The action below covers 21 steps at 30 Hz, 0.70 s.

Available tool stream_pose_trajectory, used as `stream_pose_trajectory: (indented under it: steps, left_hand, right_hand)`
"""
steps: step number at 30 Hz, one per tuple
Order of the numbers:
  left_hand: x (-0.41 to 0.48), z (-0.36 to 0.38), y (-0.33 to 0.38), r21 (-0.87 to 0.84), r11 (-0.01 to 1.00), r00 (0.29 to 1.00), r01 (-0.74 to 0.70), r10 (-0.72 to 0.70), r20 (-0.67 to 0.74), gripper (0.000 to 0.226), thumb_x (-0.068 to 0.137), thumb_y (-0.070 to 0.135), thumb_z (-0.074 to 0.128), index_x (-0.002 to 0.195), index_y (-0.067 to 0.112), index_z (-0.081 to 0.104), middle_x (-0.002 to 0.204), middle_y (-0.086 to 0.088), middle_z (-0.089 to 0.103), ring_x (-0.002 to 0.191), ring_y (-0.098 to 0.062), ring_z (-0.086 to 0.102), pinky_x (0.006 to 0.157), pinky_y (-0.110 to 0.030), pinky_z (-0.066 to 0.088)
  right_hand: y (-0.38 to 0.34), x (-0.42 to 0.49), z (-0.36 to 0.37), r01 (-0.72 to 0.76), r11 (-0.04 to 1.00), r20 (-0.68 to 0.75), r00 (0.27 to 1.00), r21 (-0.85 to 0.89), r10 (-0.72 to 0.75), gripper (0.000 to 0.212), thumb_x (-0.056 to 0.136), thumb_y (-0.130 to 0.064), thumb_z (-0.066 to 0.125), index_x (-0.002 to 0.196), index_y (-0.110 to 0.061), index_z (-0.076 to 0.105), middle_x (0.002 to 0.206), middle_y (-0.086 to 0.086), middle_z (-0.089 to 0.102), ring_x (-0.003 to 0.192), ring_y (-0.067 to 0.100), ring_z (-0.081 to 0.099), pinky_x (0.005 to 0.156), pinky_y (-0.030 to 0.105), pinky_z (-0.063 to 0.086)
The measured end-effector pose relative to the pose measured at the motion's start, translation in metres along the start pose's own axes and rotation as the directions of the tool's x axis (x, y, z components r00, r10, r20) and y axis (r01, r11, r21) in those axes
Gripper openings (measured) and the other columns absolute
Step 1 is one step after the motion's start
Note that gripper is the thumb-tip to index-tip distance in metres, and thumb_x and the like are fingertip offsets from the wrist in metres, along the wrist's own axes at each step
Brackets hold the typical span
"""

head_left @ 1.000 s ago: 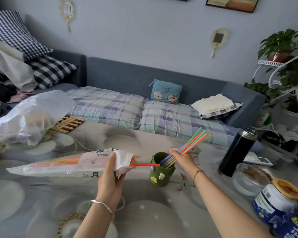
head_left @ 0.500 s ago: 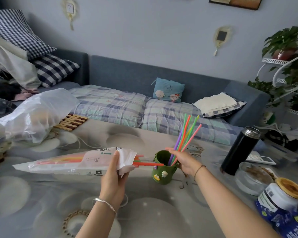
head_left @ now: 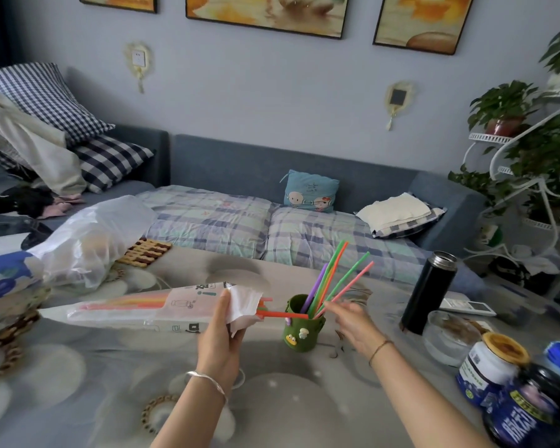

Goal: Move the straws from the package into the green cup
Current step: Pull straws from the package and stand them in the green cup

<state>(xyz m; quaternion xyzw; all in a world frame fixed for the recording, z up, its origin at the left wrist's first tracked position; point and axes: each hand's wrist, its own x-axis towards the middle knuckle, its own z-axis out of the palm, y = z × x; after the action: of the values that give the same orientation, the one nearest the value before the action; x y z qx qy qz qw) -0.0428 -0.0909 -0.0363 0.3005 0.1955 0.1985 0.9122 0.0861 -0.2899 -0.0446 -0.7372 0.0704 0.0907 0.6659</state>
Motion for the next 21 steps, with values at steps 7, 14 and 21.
stream_pose_trajectory:
  steps: [7, 14, 21]
  left_hand:
    - [-0.039, 0.012, 0.007, 0.029, 0.998, 0.998, -0.053, 0.054, -0.011, 0.061, 0.082, 0.032, 0.071, 0.132, 0.003, 0.052, 0.127, -0.015, 0.064, 0.115, -0.028, 0.062, 0.098, -0.038, 0.05]
    - [-0.082, 0.025, 0.013, 0.074, 0.99, 0.992, -0.124, 0.122, 0.028, 0.048, 0.085, 0.024, 0.07, 0.126, 0.003, 0.057, 0.121, -0.014, 0.068, 0.101, -0.021, 0.067, 0.074, -0.026, 0.057]
    - [-0.096, 0.023, 0.026, 0.033, 0.993, 0.993, -0.117, 0.115, 0.04, 0.052, 0.084, 0.031, 0.069, 0.126, 0.004, 0.057, 0.126, -0.016, 0.065, 0.11, -0.025, 0.065, 0.079, -0.028, 0.058]
  right_hand:
    - [-0.026, -0.11, 0.027, 0.046, 0.954, 0.145, 0.985, 0.296, -0.093, 0.038, 0.094, -0.046, 0.041, 0.085, -0.011, 0.052, 0.074, 0.01, 0.059, 0.061, 0.022, 0.059, 0.054, 0.031, 0.047]
    - [-0.04, -0.166, 0.062, 0.293, 0.948, 0.14, 0.94, 0.128, -0.31, 0.021, 0.096, -0.028, 0.045, 0.085, -0.012, 0.053, 0.051, -0.004, 0.053, 0.039, 0.009, 0.043, 0.038, 0.019, 0.03]
    - [-0.048, -0.188, 0.058, 0.398, 0.899, 0.121, 0.898, 0.185, -0.423, 0.009, 0.09, -0.009, 0.055, 0.083, -0.005, 0.052, 0.051, 0.0, 0.052, 0.035, 0.005, 0.038, 0.035, 0.015, 0.028]
